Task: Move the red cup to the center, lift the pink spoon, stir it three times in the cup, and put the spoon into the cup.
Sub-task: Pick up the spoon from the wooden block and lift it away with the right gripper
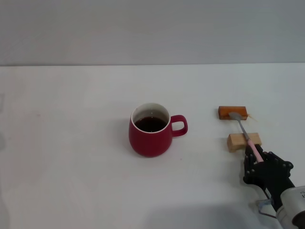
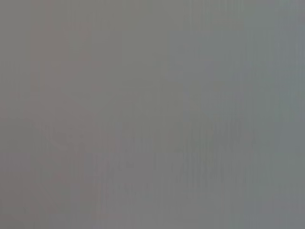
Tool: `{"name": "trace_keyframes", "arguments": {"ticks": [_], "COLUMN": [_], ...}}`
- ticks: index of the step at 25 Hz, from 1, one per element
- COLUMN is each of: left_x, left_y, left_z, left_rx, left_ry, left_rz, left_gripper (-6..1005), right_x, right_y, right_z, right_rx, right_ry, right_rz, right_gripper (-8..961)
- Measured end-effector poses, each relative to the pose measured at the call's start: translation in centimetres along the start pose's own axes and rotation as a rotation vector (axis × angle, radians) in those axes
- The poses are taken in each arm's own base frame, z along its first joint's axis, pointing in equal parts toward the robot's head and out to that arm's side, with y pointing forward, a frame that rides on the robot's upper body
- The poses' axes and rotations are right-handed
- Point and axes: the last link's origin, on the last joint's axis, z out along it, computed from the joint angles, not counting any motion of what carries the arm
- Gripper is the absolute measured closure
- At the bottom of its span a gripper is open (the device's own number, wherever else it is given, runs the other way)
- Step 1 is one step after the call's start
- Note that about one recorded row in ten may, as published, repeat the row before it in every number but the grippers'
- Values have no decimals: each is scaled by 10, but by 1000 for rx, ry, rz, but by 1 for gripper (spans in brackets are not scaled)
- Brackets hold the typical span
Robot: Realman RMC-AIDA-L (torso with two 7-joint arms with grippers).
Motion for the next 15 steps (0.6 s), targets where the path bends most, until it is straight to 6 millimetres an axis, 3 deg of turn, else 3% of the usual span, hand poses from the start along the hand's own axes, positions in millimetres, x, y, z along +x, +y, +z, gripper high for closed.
{"name": "trace_keyframes", "arguments": {"ticks": [15], "left_x": [0], "left_y": [-1], "left_z": [1], "left_rx": [2], "left_ry": [-5], "left_rz": [3], "left_gripper": [170], "right_x": [-3], "right_y": [2], "right_z": [5], "right_rx": [-12], "right_ry": [-1], "right_rz": [-13], "right_gripper": [804]}}
